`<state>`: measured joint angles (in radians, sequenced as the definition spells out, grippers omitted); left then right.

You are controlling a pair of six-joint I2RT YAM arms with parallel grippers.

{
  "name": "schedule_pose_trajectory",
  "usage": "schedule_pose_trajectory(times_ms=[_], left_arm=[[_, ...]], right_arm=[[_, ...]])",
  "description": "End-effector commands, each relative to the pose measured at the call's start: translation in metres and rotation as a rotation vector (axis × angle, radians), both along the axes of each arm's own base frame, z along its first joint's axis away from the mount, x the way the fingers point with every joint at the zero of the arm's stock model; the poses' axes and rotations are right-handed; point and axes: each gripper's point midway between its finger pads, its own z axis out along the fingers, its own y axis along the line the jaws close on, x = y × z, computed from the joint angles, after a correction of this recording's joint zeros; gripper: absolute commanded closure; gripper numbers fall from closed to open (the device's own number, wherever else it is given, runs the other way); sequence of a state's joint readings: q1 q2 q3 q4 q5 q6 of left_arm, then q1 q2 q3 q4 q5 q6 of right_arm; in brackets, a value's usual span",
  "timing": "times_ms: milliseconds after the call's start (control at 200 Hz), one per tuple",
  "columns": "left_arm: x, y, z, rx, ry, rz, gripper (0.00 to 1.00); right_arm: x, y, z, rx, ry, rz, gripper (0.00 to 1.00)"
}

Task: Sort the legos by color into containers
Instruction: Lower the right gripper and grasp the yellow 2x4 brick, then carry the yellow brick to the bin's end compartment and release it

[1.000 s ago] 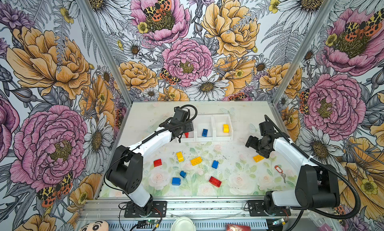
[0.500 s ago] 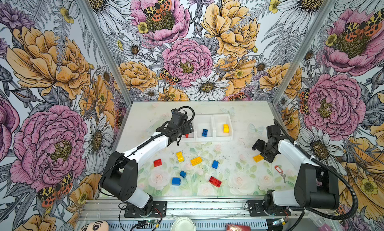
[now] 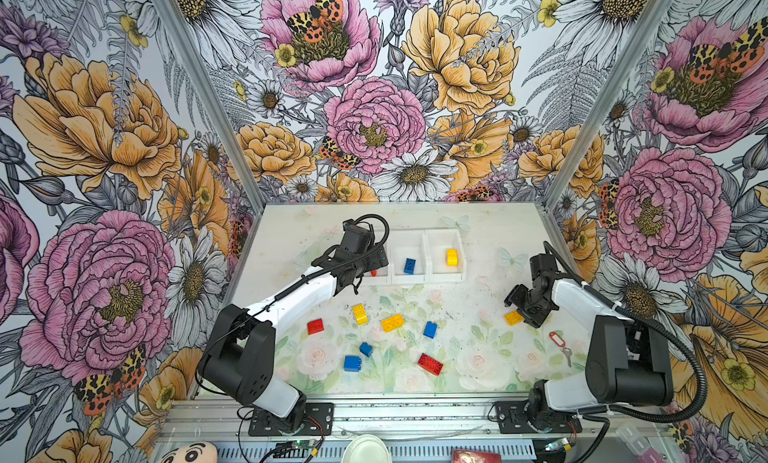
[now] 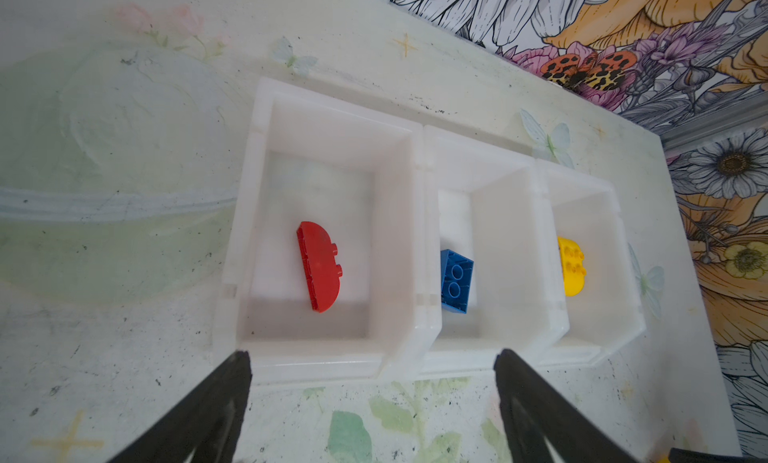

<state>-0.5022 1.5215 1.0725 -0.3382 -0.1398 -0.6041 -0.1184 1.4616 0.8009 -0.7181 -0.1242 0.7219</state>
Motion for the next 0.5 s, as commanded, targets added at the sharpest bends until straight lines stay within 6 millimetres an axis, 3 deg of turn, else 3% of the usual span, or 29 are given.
schedule_pose_trajectory(times_ms=[0, 195, 295, 495], left_arm=[[-0.003, -0.007, 0.011, -0.042, -0.029, -0.014, 0.07], [-0.004, -0.005, 0.011, -0.041, -0.032, -0.009, 0.06], [-0.004, -0.005, 0.011, -0.043, -0.032, -0.007, 0.06], [-0.006, -0.004, 0.011, -0.044, -0.033, -0.004, 0.05]], right_arm=[[-0.001, -0.006, -0.009, -0.027, 0.013, -0.02, 0.37], [-0.004, -0.007, -0.015, -0.031, 0.027, -0.022, 0.42], [-0.006, -0.006, -0.019, -0.025, 0.035, -0.024, 0.53], [-0.004, -0.006, -0.014, -0.025, 0.01, -0.023, 0.66]])
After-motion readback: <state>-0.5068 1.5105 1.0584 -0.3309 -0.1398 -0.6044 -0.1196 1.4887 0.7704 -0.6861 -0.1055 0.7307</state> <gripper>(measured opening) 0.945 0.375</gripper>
